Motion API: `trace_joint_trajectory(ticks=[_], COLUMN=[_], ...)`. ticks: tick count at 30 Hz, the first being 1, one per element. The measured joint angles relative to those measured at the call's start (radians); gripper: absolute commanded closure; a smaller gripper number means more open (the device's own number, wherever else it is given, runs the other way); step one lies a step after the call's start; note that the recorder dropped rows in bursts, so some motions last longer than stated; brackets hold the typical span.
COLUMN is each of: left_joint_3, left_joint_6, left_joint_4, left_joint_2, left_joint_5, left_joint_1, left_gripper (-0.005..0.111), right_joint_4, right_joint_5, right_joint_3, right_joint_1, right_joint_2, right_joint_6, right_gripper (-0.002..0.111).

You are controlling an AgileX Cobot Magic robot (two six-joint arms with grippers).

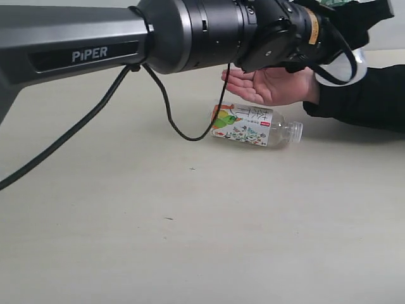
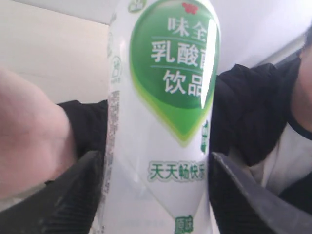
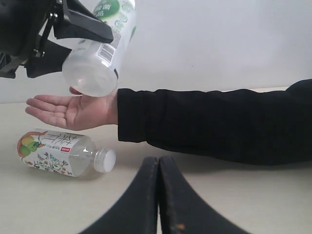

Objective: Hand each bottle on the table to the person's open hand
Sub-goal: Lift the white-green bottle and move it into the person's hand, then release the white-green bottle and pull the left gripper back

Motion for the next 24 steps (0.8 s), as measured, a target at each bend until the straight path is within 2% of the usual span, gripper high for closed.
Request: trace_joint_trajectory(ticks=[8,15,24], left_joint_3=[0.0,0.0,0.0], left_joint_6=[-0.023,-0.041,-0.206], left_joint_4=[0.006,0.033,0.126], left_joint_2=[0.03,0.032,0.046], left_joint_5=[0.008,0.153,0.242], left_joint_1=[0.037,0.068,0.072], left_gripper=[0.107,0.107,0.107], right_joint_4=[0.0,0.0,0.0], right_joint_5=[0.0,0.0,0.0], right_joint_3=[0.0,0.0,0.0], right_joint_1=[0.0,0.0,0.0], right_joint_2=[0.0,0.0,0.0], right_joint_6=[0.0,0.0,0.0], right_gripper=[0.108,0.108,0.108])
